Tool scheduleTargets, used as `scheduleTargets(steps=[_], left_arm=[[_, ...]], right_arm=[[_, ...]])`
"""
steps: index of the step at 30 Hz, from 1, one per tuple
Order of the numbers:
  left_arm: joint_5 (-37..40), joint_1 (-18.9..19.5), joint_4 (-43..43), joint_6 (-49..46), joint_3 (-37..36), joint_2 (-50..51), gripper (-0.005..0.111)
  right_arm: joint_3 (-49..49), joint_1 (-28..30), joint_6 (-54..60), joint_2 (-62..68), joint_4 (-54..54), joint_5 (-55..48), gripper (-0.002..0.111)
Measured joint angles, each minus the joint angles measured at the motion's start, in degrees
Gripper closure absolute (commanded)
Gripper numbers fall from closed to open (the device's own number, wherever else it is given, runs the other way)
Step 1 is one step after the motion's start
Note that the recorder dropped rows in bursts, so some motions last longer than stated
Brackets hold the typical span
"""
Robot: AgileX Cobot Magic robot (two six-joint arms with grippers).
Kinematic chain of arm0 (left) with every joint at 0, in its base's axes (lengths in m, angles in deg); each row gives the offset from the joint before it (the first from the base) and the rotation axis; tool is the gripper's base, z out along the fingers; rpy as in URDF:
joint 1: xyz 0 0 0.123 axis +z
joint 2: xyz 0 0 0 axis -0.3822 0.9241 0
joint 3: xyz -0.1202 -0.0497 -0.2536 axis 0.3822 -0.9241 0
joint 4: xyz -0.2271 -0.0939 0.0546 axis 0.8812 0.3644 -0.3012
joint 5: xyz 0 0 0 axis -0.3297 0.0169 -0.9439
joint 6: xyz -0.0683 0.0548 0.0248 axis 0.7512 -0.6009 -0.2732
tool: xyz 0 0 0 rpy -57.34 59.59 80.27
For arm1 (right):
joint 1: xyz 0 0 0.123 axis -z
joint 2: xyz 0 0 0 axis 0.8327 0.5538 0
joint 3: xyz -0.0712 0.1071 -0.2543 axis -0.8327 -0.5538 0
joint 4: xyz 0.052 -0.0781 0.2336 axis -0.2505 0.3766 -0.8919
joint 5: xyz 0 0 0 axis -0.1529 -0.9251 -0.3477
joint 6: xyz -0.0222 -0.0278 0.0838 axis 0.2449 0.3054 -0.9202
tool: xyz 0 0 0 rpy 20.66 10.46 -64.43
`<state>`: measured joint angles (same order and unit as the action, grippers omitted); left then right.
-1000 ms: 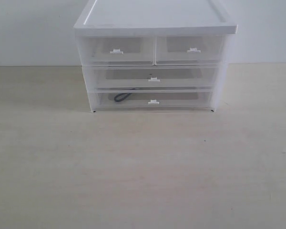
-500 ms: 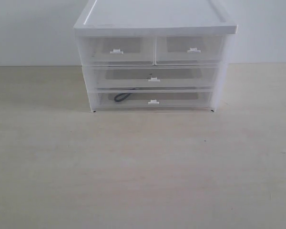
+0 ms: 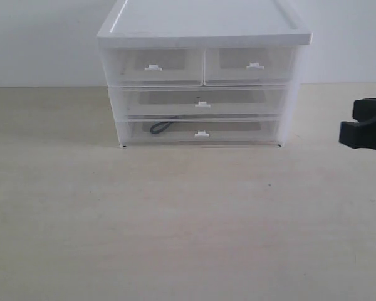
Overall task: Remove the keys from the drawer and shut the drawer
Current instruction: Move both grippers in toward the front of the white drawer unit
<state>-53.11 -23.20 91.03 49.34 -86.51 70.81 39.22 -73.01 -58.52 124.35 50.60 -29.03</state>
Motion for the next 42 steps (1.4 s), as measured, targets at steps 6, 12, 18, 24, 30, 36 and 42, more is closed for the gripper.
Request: scheduleTargets(steps=[6, 12, 18, 24, 30, 36, 42], left_arm=[[0.13, 0.0, 3.05, 0.0, 6.42, 4.11, 0.103], [3.52, -2.18, 3.75, -4.16, 16.46, 15.26, 0.103], [8.33, -5.07, 5.7, -9.48, 24.24, 30.92, 0.103], [8.68, -5.5, 5.96, -10.12, 28.88, 41.67, 0.103], [4.7, -5.5, 11.56, -10.36, 29.28, 43.39, 0.103], [3.39, -5.5, 12.06, -10.36, 29.28, 43.44, 0.103], [-1.2, -5.62, 12.28, -6.98, 29.54, 47.98, 0.103]], right_arm=[[0.65, -2.25, 0.54, 6.78, 0.22, 2.03, 0.108], [0.88, -2.24, 0.54, 11.13, 0.22, 5.06, 0.108], [0.88, -2.24, 0.54, 11.83, 0.22, 7.47, 0.108], [0.88, -3.66, 0.54, 11.83, 0.22, 7.86, 0.108], [0.88, -10.99, 0.42, 11.93, 0.08, 9.4, 0.108], [0.88, -11.34, -2.95, 13.97, -0.35, 12.28, 0.108], [0.88, -11.57, -4.69, 22.24, -0.35, 16.88, 0.108]])
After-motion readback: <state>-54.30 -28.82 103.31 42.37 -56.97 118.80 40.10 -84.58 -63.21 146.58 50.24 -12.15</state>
